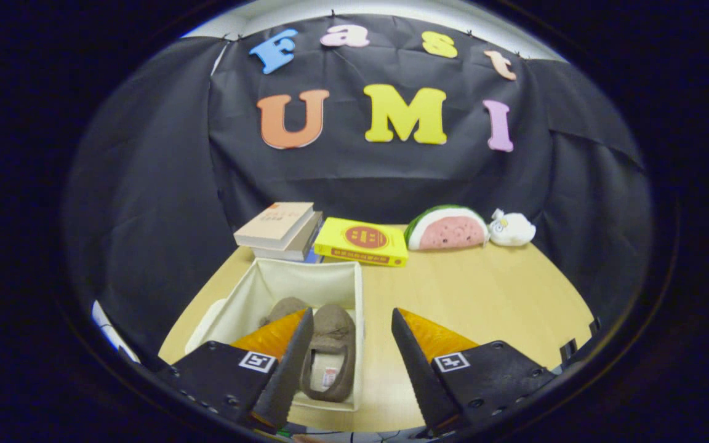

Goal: Open the storage box then place both shoes into the box .Put the left shoe in first, then the right shoe, with the right side of both shoes facing outward in a uniform manner.

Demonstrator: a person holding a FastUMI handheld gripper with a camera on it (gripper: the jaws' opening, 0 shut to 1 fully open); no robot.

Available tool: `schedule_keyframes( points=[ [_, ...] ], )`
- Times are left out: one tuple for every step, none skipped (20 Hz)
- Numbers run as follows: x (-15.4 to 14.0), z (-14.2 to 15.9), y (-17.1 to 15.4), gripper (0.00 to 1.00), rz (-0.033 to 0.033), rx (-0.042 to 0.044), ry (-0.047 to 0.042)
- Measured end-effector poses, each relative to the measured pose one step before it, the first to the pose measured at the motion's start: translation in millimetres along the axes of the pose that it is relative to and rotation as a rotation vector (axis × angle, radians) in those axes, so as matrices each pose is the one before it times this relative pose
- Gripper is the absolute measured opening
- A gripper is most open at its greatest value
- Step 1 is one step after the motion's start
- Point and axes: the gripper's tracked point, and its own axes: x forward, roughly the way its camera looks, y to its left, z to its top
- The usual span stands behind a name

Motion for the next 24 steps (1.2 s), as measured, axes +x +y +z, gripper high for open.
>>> schedule_keyframes(
  points=[
    [-10.54,6.26,-5.57,0.84,0.00118,0.00749,-0.05606],
    [-8.14,7.22,-5.60,0.93,0.00191,0.00099,-0.05470],
    [-9.90,6.17,-9.05,0.95,-0.00608,-0.00064,-0.04341],
    [-9.89,4.96,-10.10,0.97,-0.00678,-0.00745,-0.04187],
    [-10.66,6.54,-10.88,0.97,-0.01129,-0.00082,-0.03735],
    [-8.32,7.19,-10.77,0.97,-0.00948,0.00080,-0.04302],
    [-8.03,7.00,-10.67,0.97,-0.00670,-0.00221,-0.03471],
    [-9.04,8.03,-14.90,0.97,-0.02188,-0.00359,-0.04473],
    [-6.88,9.07,-14.91,0.97,-0.02219,-0.00743,-0.04586],
    [-6.69,5.02,-15.45,0.96,-0.02680,-0.00883,-0.03453],
    [-5.46,5.06,-12.89,0.96,-0.01725,0.00061,-0.03162],
    [-7.68,0.52,-10.38,0.96,-0.01671,0.00291,-0.01257],
    [-6.44,1.34,-10.92,0.96,-0.01020,0.00033,-0.01685],
    [-3.19,-3.43,-8.61,0.96,-0.00342,-0.00023,-0.00478],
    [-5.42,-3.45,-7.99,0.96,-0.00400,-0.00759,0.00024],
    [-3.85,-5.50,-7.51,0.96,-0.01305,-0.00077,0.00579],
    [-3.69,-3.98,-7.46,0.96,-0.00890,-0.00608,0.00205],
    [-1.92,-5.69,-4.96,0.96,-0.00699,-0.00313,0.00727],
    [-3.44,-5.25,-3.61,0.96,-0.00313,-0.00539,0.00146],
    [0.41,-5.48,-0.54,0.96,0.00523,-0.01003,0.00808],
    [-2.50,-5.63,-2.33,0.96,-0.00134,-0.01051,0.00846],
    [-2.46,-3.97,-1.29,0.96,0.00370,-0.00604,0.00672],
    [-1.22,-2.19,-0.35,0.96,0.00306,-0.00294,0.00241],
    [-1.08,-2.25,-0.49,0.96,0.00050,-0.00420,0.00068]
  ],
)
